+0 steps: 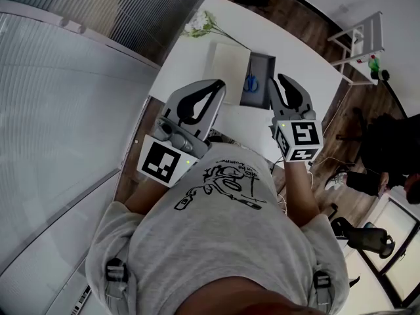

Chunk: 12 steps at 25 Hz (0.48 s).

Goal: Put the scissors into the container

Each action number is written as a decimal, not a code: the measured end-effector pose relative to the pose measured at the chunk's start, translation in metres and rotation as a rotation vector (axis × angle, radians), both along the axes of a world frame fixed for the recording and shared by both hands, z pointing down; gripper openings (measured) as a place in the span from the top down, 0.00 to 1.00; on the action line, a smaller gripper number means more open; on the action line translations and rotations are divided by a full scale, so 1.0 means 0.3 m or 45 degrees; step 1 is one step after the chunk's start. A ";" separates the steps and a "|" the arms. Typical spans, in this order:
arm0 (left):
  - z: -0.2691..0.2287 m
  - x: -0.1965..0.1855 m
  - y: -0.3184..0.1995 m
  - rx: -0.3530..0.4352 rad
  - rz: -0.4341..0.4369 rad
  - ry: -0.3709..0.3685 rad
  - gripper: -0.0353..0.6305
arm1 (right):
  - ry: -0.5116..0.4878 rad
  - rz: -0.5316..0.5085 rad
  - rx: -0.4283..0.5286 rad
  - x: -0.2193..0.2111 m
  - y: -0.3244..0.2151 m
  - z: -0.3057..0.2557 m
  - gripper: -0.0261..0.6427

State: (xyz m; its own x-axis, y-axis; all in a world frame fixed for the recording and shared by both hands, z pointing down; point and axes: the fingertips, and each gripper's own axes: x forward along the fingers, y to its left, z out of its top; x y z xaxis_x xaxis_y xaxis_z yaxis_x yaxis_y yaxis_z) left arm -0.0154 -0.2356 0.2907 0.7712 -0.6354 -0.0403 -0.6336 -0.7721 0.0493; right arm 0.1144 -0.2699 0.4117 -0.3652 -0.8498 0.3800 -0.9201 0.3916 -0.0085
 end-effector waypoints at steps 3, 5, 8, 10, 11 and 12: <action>0.003 0.013 -0.007 0.004 0.004 0.000 0.91 | 0.011 -0.016 0.069 0.001 0.015 -0.077 0.83; 0.004 0.021 -0.013 0.004 0.006 0.000 0.91 | 0.014 -0.023 0.111 0.005 0.025 -0.125 0.84; -0.002 0.038 -0.017 -0.001 0.011 -0.009 0.91 | 0.003 -0.031 0.168 0.016 0.044 -0.200 0.85; -0.008 0.050 -0.018 0.000 0.014 -0.012 0.91 | 0.011 -0.046 0.212 0.018 0.056 -0.245 0.86; -0.009 0.056 -0.019 -0.001 0.016 -0.012 0.91 | 0.018 -0.053 0.231 0.018 0.063 -0.263 0.86; -0.009 0.061 -0.019 -0.002 0.017 -0.011 0.91 | 0.022 -0.055 0.246 0.019 0.070 -0.278 0.87</action>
